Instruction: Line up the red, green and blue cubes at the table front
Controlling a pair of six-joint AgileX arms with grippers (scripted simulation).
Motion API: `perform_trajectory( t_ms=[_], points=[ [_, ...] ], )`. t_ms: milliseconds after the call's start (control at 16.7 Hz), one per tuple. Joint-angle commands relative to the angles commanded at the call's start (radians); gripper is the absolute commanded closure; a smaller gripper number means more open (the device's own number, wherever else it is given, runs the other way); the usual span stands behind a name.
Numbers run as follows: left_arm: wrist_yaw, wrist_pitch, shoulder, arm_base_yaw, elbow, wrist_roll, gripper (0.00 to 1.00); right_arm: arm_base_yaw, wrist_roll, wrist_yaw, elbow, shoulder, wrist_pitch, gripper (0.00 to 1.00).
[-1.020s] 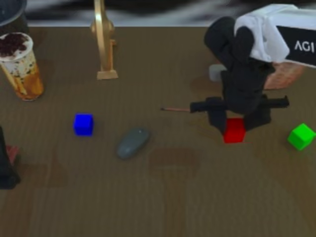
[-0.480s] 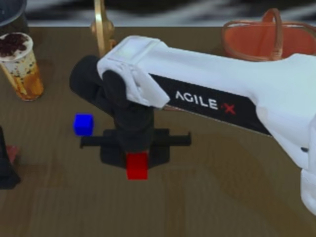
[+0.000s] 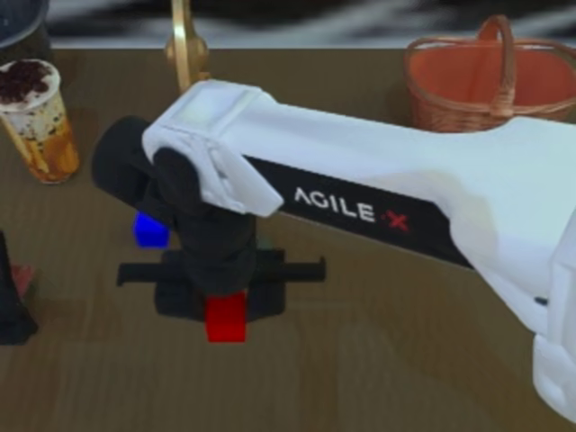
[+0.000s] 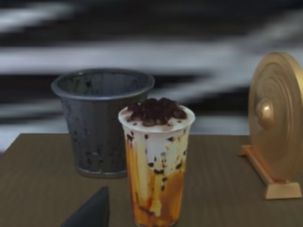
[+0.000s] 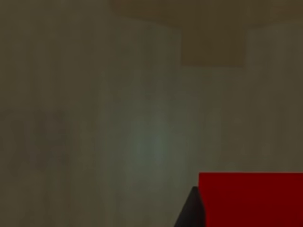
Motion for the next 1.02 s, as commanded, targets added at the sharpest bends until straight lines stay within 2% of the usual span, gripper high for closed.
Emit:
perform_trajectory(
  t_ms=[420, 720, 1020],
  points=[
    [0.000, 0.000, 0.000, 0.000, 0.000, 0.000, 0.00, 0.004, 0.003, 0.002, -0.160, 0.054, 0.214, 1.00],
    [0.000, 0.000, 0.000, 0.000, 0.000, 0.000, 0.00, 0.005, 0.003, 0.003, -0.176, 0.060, 0.231, 1.00],
    [0.000, 0.000, 0.000, 0.000, 0.000, 0.000, 0.00, 0.005, 0.003, 0.003, -0.176, 0.060, 0.231, 0.62]
  ],
)
